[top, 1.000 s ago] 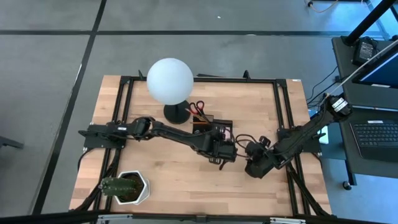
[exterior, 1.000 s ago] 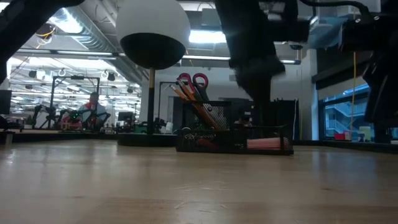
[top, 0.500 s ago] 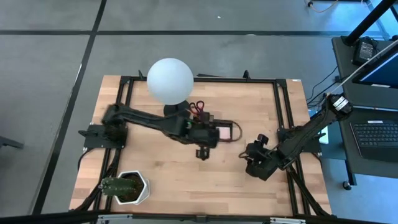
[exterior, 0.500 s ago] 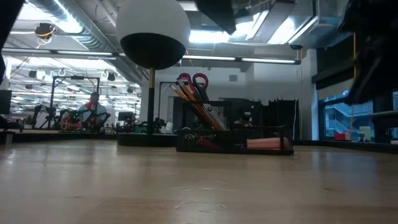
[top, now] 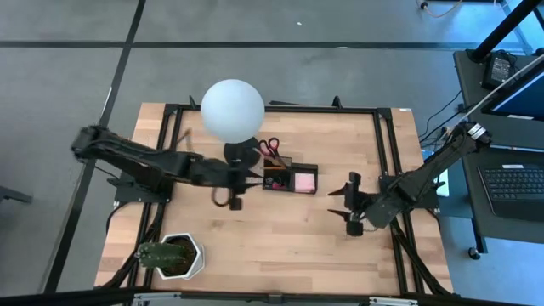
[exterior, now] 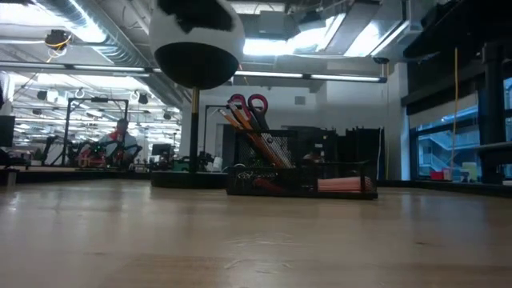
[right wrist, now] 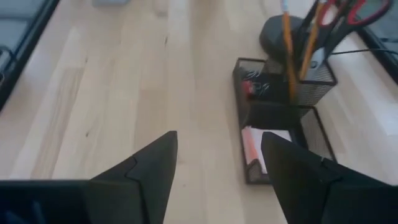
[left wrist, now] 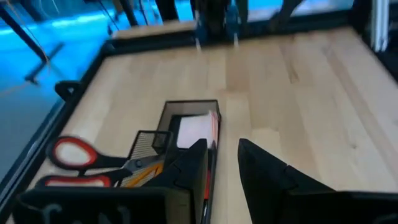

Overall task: Pick and place office supplies into organizer
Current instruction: Return to Home Position

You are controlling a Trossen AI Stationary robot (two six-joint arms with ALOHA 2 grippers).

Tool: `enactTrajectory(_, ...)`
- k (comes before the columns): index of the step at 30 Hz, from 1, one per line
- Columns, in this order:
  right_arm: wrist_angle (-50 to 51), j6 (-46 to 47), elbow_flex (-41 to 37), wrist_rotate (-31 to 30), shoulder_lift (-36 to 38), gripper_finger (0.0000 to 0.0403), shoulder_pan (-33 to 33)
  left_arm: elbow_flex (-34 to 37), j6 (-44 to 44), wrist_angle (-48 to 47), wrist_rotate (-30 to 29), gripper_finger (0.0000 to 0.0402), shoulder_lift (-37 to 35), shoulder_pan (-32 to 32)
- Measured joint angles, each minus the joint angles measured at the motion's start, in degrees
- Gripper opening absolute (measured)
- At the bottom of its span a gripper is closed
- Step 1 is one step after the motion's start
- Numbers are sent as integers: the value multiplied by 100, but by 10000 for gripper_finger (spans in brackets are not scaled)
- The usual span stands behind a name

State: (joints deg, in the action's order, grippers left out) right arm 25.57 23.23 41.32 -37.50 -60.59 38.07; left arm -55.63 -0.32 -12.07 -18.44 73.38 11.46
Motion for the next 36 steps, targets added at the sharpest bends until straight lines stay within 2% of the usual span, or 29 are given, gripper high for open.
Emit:
enactTrajectory(3,-315,-111,-362,-3,456,236,-132,972,-32,756,39,86,-803,0)
enactTrajectory(8,-1640,-587,-1251,46,1041,236,-443,2323,-43,1785,52,86,-2038,0)
enactTrajectory(13,-2362,-1115,-1862,306,1538,236,-824,3261,-157,2158,5,86,-3070,0)
enactTrajectory(19,-2418,-1633,-2272,718,2402,236,-1334,4035,-201,2421,-52,86,-3895,-21)
enactTrajectory(25,-2454,-2128,-2665,712,3310,236,-2006,4701,-42,3083,-586,86,-4399,-465)
enactTrajectory(36,-2203,-2672,-3237,716,5145,236,-2990,5254,90,3377,-139,86,-4989,-1565)
